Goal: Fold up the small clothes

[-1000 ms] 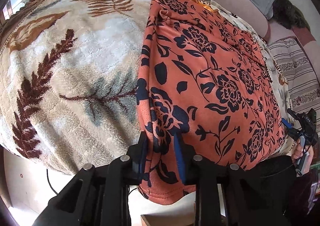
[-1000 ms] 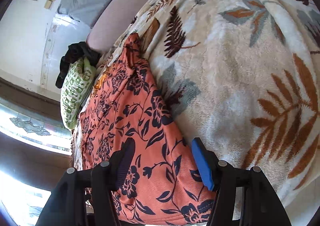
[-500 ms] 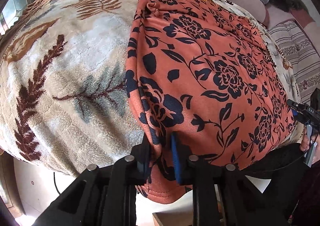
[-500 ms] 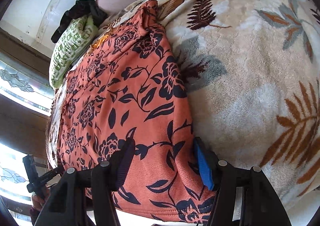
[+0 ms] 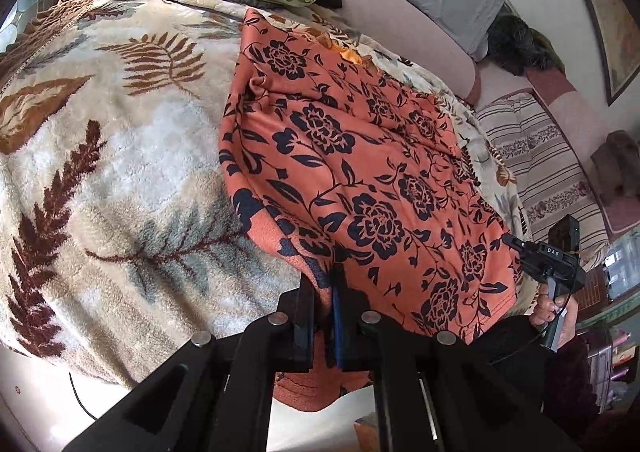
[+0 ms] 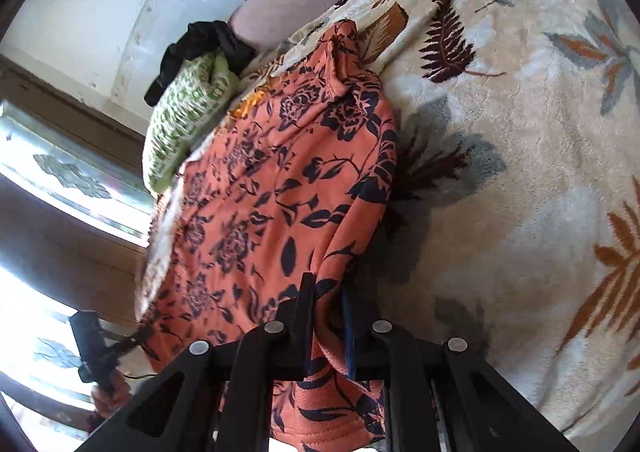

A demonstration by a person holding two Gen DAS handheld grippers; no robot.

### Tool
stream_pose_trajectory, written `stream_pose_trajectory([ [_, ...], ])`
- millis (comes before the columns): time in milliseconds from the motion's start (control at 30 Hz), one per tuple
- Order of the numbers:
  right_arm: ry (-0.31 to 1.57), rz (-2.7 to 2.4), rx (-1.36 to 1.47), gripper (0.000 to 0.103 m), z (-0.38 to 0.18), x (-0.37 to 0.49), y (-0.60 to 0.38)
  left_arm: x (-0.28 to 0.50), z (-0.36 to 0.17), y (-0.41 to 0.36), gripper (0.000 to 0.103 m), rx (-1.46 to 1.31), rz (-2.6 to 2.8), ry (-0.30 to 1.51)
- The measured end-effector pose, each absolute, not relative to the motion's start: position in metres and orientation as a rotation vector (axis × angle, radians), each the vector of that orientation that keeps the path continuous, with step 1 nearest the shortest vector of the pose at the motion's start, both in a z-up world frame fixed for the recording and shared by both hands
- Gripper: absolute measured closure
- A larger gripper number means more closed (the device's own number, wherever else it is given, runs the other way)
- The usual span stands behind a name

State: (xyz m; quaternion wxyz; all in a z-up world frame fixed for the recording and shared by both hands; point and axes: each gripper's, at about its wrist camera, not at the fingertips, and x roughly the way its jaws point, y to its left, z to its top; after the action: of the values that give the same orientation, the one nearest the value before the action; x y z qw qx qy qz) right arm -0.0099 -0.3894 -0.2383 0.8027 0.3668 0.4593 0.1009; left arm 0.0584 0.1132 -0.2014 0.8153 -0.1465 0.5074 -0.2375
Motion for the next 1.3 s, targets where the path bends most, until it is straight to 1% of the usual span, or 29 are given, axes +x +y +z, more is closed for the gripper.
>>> stream_pose_trajectory([
  [233, 0.919, 0.359, 0.996, 0.09, -0.231, 0.03, -0.381, 0.108, -0.166, 0.104, 0.096, -0.323, -0.569, 1.034],
  [333, 0.886, 0.375, 1.022, 0.092, -0.224, 0.065, -0.376, 0.148, -0.156, 0.102, 0.096, -0.342, -0.569, 1.02],
  [433, 0.828, 0.354, 1.068, 0.093, -0.219, 0.109, -0.383, 0.203, -0.151, 0.104, 0.096, -0.373, -0.545, 1.015],
  [567, 0.709, 0.274, 1.134, 0.093, -0.22, 0.177, -0.408, 0.293, -0.157, 0.109, 0.096, -0.425, -0.465, 1.009],
  [633, 0.677, 0.214, 1.103, 0.093, -0.223, 0.204, -0.417, 0.334, -0.164, 0.108, 0.096, -0.441, -0.412, 0.991],
  [667, 0.691, 0.183, 1.049, 0.093, -0.223, 0.215, -0.418, 0.35, -0.17, 0.108, 0.096, -0.451, -0.386, 0.986],
  [700, 0.732, 0.164, 0.995, 0.089, -0.223, 0.226, -0.416, 0.363, -0.177, 0.106, 0.096, -0.466, -0.38, 0.989],
  [800, 0.813, 0.207, 0.913, 0.088, -0.217, 0.238, -0.407, 0.374, -0.202, 0.097, 0.096, -0.499, -0.366, 1.023],
  [867, 0.862, 0.256, 0.786, 0.058, -0.207, 0.233, -0.396, 0.364, -0.212, 0.094, 0.096, -0.506, -0.35, 1.01],
  [900, 0.884, 0.261, 0.715, 0.015, -0.203, 0.229, -0.388, 0.355, -0.213, 0.097, 0.096, -0.526, -0.342, 0.987],
  [933, 0.874, 0.272, 0.672, 0.003, -0.2, 0.221, -0.382, 0.346, -0.213, 0.1, 0.096, -0.559, -0.342, 0.962],
  [1000, 0.808, 0.307, 0.627, 0.003, -0.202, 0.202, -0.377, 0.329, -0.211, 0.106, 0.096, -0.615, -0.335, 0.921],
  [1033, 0.805, 0.311, 0.598, 0.003, -0.203, 0.2, -0.372, 0.323, -0.209, 0.108, 0.096, -0.622, -0.318, 0.913],
  [1100, 0.838, 0.339, 0.557, 0.004, -0.208, 0.203, -0.359, 0.32, -0.204, 0.105, 0.096, -0.603, -0.29, 0.94],
  [1167, 0.852, 0.354, 0.548, 0.005, -0.215, 0.209, -0.345, 0.316, -0.195, 0.103, 0.096, -0.617, -0.296, 0.914],
  [1200, 0.87, 0.36, 0.537, 0.007, -0.22, 0.214, -0.335, 0.314, -0.192, 0.102, 0.096, -0.631, -0.31, 0.899],
  [1233, 0.89, 0.363, 0.512, 0.012, -0.223, 0.22, -0.325, 0.314, -0.19, 0.099, 0.096, -0.632, -0.318, 0.897],
  [1300, 0.916, 0.335, 0.428, 0.016, -0.228, 0.23, -0.303, 0.316, -0.189, 0.092, 0.096, -0.594, -0.304, 0.912],
])
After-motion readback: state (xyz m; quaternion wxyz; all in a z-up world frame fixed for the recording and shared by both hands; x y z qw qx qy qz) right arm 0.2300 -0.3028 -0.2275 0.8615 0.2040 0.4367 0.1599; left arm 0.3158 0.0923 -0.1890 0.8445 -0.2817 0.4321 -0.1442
